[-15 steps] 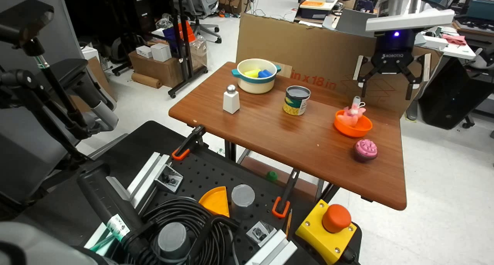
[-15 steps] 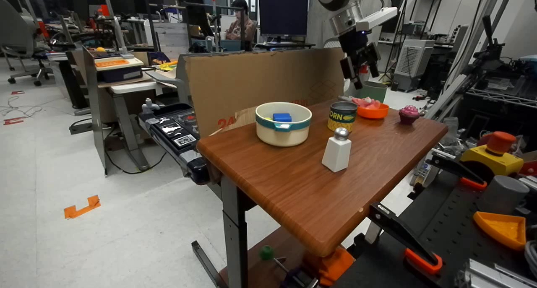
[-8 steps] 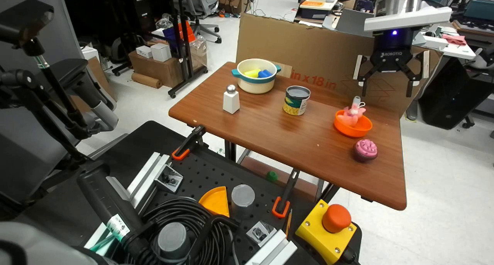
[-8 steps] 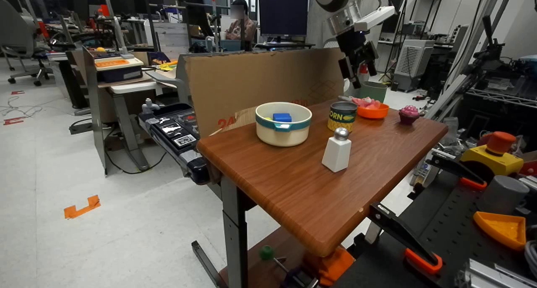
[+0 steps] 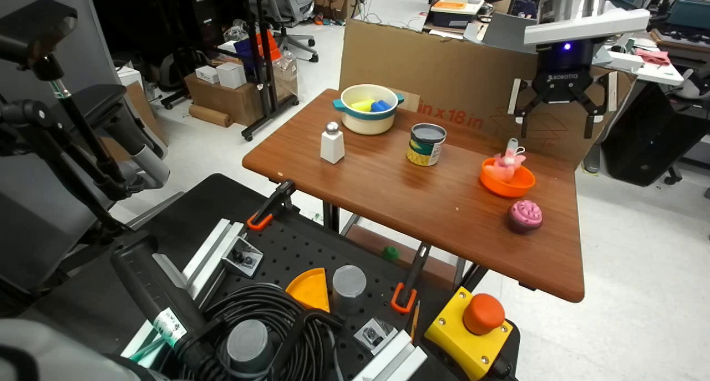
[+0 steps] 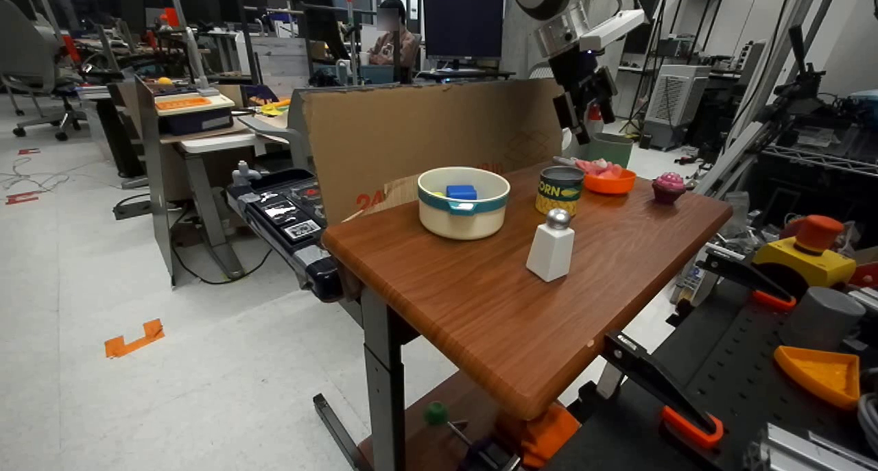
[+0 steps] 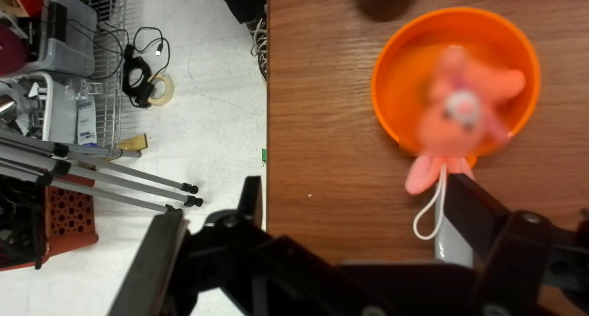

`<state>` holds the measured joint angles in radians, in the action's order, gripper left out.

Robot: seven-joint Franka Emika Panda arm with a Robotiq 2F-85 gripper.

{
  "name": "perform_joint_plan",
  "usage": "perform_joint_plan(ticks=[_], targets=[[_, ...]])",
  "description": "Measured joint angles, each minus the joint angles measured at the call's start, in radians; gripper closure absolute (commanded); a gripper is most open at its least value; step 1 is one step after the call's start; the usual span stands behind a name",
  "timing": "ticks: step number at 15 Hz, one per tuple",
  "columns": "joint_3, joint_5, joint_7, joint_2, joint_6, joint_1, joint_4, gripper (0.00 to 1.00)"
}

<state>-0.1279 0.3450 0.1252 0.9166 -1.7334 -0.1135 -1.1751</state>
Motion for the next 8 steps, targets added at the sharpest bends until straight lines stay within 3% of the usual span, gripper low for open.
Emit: perform_joint_plan(ticks=[8], targets=[[0.013, -0.002, 0.195, -0.001, -0.119, -0.015, -0.019, 0.00]])
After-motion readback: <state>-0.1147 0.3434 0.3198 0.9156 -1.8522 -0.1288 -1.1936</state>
